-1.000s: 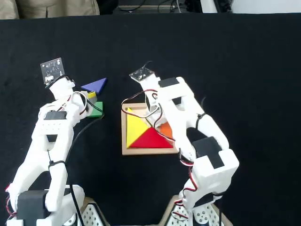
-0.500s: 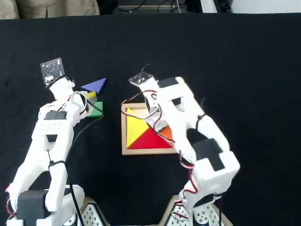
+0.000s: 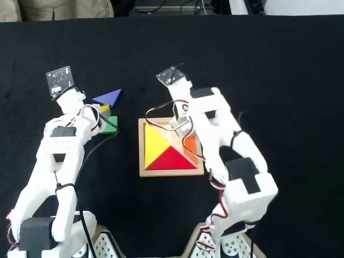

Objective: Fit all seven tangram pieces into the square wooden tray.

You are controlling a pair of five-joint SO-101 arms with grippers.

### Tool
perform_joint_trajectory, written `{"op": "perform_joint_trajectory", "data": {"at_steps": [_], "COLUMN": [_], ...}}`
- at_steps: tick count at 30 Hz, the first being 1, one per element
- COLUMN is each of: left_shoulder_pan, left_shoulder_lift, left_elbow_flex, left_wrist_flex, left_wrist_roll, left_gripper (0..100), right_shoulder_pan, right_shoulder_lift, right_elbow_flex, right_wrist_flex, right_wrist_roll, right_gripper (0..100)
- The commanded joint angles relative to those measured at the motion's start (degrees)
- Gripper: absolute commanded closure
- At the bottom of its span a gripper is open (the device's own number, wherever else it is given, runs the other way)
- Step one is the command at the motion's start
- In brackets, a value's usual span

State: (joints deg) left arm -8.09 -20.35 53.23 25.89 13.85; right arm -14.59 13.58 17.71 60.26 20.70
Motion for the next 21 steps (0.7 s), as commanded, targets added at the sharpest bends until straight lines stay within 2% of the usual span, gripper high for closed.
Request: {"op": "perform_joint_trajectory", "data": {"at_steps": [1,10,18,21], "left_shoulder_pan": [-0.4,-0.3,-0.4,-0.5], "left_shoulder_lift": [-0.4,-0.4,-0.4,-0.4], "left_elbow_flex": [-0.7,-0.7,-0.8,-0.8], "left_wrist_flex": [-0.9,-0.9,-1.0,-1.0], "left_wrist_roll": [0.4,0.4,0.4,0.4], "left_gripper": [74,74,74,74], "right_shoulder_pan": [0.3,-1.8,-2.6,-2.8], "right_shoulder_lift": [0.7,0.9,-7.7,-8.8], "right_elbow_flex": [-3.6,-3.6,-3.3,-3.3], "right_wrist_flex": [4.8,13.6,13.0,8.9], "right_wrist_roll": [0.6,4.2,4.0,-0.4], "right_gripper": [98.7,98.7,98.7,98.7]}}
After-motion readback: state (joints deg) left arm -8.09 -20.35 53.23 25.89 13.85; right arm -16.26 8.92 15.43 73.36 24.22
